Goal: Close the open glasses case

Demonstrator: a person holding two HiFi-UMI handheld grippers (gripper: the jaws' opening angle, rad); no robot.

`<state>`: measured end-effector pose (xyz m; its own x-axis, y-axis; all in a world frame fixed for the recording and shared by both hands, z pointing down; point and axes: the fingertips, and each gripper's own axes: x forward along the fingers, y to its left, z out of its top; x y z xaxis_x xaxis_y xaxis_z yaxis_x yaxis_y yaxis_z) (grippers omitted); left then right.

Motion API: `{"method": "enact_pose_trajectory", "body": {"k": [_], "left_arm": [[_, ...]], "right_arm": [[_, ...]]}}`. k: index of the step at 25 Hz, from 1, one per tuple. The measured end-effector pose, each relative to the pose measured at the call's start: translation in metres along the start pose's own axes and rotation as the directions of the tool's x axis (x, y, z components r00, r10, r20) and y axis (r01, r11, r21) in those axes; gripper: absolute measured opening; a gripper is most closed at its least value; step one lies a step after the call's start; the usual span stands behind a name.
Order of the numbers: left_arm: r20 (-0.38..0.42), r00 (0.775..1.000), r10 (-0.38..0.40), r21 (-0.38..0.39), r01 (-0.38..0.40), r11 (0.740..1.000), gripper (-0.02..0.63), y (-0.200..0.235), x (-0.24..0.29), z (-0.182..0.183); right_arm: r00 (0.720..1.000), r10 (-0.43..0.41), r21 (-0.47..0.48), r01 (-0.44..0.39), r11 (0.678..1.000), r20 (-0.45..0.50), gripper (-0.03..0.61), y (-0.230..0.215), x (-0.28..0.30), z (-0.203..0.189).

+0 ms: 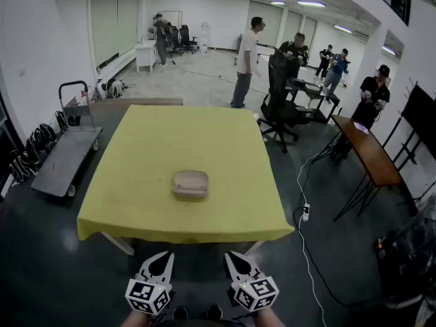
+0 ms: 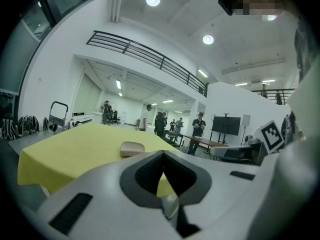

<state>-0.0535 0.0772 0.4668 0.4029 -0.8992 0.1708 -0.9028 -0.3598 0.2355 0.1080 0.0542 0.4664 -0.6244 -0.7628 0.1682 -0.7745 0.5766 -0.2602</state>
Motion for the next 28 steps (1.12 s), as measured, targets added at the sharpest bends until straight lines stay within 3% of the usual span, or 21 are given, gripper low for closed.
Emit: {"method": "enact_pose_trajectory", "body": {"k": [8,25,28], "left_arm": [[0.014,1.000,-0.021,0.011,0.021,1.000,0.008,-0.004,0.001,0.001],[0.016,1.000,0.025,0.007,-0.025,1.000,0.008,-0.007,0.013,0.003],[0.036,0.998,0.050,0.038,-0.051,0.998,0.008,-0.009,0.020,0.007]], "right_arm": [[1.000,-0.004,0.013,0.004,1.000,0.005,-0.011,-0.008,0.000,0.001],[1.000,0.010,0.043,-0.010,0.999,0.004,-0.011,-0.016,0.000,-0.004],[1.000,0.017,0.050,-0.018,0.999,0.005,-0.011,-0.019,0.002,-0.004]]}}
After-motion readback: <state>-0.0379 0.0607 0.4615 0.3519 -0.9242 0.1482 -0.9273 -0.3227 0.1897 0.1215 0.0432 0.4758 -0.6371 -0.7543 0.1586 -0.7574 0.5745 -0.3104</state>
